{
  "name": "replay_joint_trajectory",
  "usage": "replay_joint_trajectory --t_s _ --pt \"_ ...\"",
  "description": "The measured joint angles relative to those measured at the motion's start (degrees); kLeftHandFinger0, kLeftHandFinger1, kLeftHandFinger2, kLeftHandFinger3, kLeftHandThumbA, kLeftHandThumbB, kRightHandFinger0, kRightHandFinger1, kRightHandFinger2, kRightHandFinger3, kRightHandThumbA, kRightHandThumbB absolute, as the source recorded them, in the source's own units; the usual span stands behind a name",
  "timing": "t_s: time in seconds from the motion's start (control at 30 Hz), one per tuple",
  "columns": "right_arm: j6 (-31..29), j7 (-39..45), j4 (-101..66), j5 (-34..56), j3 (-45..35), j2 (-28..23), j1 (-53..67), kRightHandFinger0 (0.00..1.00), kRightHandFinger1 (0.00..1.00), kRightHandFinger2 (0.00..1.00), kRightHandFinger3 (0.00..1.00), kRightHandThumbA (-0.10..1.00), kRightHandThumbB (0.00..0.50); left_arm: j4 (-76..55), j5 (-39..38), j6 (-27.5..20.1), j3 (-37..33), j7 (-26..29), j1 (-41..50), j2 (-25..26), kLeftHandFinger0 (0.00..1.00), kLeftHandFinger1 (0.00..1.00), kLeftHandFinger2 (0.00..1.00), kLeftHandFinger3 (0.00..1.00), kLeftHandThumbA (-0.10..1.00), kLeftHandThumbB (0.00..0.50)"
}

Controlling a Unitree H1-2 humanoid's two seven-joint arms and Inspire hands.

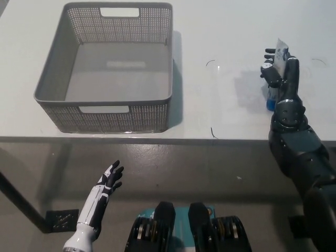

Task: Use the right hand to pick up a shampoo and place it into a container on the left side

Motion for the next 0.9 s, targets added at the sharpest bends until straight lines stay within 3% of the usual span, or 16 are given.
replay_joint_trajectory --t_s 0.3,0.33,0.37,0.53,0.6,0.67,0.9 --pt "-1.15 -1.1 -9.62 0.54 -0.11 0.29 -0.04 0.0 0.23 0.63 0.66 -0.1 0.155 0.27 0.02 0.02 0.02 0.01 -0.04 0.01 1.0 1.0 1.0 1.0 1.0 0.175" --pt "-1.16 -1.14 -11.97 0.5 -0.06 0.43 -0.06 0.0 0.24 0.63 0.66 -0.1 0.179 0.26 0.02 0.02 0.01 0.01 -0.07 0.01 1.0 1.0 1.0 1.0 1.0 0.175" --pt "-1.16 -1.16 -13.84 0.45 -0.02 0.59 -0.05 0.0 0.19 0.59 0.62 -0.1 0.161 0.25 0.02 0.03 0.01 0.01 -0.1 0.0 1.0 1.0 1.0 1.0 1.0 0.184" --pt "-0.58 -1.15 -23.63 0.27 0.21 2.16 -0.02 0.0 0.22 0.63 0.65 -0.1 0.147 0.25 0.03 0.03 0.02 0.0 -0.12 0.01 1.0 1.0 1.0 1.0 1.0 0.189" --pt "0.18 -1.13 -28.42 0.04 0.58 3.38 -0.03 0.0 0.23 0.63 0.65 -0.1 0.176 0.24 0.03 0.05 0.02 0.0 -0.12 0.05 1.0 1.0 1.0 1.0 1.0 0.198" --pt "1.01 -1.08 -31.95 -0.07 0.89 4.81 -0.11 0.0 0.22 0.64 0.66 -0.1 0.157 0.24 0.03 0.11 0.02 0.0 -0.13 0.07 1.0 1.0 1.0 1.0 1.0 0.196" --pt "3.69 -1.08 -34.61 -1.29 4.62 10.43 -2.18 0.0 0.25 0.64 0.63 -0.1 0.16 0.25 0.32 0.37 -0.13 0.0 -0.26 0.11 1.0 1.0 1.0 1.0 1.0 0.223"
